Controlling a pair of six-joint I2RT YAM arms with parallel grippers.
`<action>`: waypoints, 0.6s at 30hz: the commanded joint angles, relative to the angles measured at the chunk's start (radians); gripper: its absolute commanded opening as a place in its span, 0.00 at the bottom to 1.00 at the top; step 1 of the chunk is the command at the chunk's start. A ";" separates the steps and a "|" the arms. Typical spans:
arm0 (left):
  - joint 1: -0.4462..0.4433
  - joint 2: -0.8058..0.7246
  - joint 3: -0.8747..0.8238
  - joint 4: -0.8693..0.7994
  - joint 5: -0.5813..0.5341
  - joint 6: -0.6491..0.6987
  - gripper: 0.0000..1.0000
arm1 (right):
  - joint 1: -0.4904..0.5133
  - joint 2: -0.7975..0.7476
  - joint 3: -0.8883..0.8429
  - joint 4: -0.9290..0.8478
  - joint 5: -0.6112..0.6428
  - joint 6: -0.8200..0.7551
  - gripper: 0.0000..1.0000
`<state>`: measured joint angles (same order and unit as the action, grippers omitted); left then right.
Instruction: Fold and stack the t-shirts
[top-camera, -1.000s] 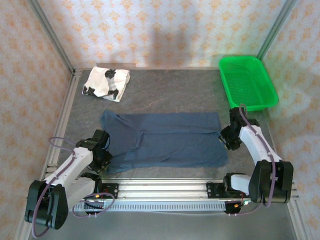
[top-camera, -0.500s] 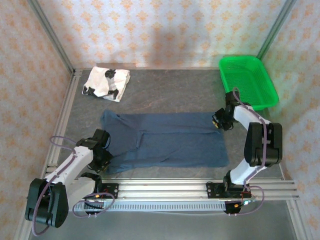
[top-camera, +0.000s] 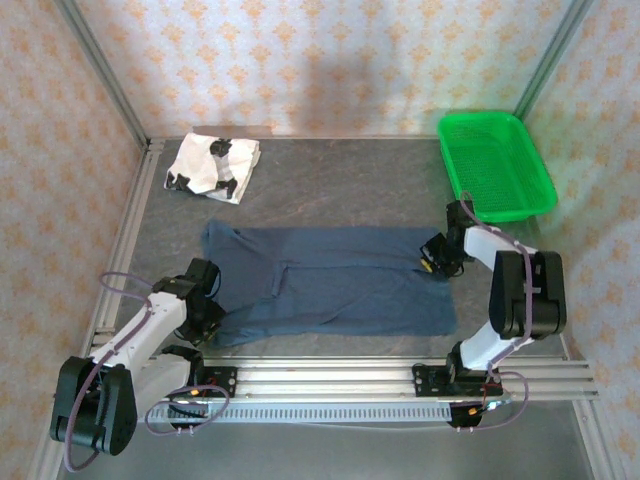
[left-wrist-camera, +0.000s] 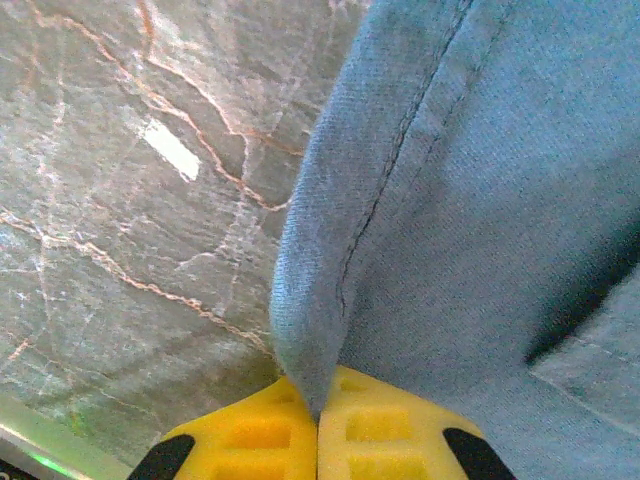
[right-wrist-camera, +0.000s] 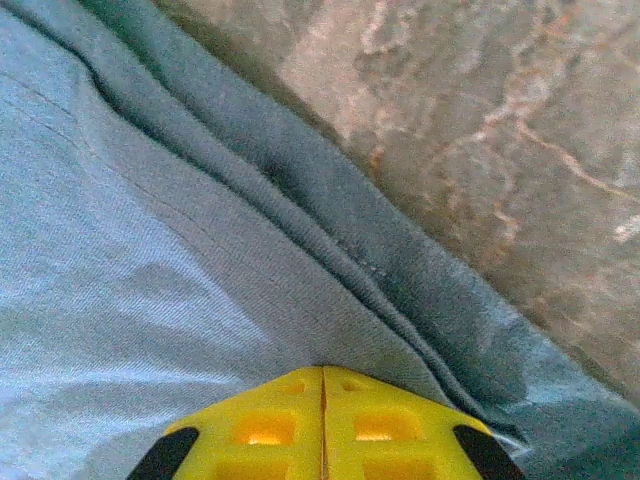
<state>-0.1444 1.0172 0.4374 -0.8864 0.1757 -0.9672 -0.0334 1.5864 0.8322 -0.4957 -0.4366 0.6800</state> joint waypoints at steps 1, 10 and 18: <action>-0.020 0.041 -0.039 0.299 0.114 -0.001 0.06 | 0.001 -0.024 -0.036 -0.051 0.054 -0.017 0.08; -0.019 0.063 -0.022 0.299 0.109 0.003 0.06 | -0.003 -0.196 0.059 -0.265 0.130 -0.097 0.40; -0.018 0.048 0.011 0.277 0.111 -0.002 0.06 | -0.003 -0.319 -0.042 -0.595 0.158 -0.124 0.47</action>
<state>-0.1444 1.0500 0.4541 -0.8894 0.1753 -0.9672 -0.0338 1.3228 0.8482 -0.8707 -0.3321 0.5819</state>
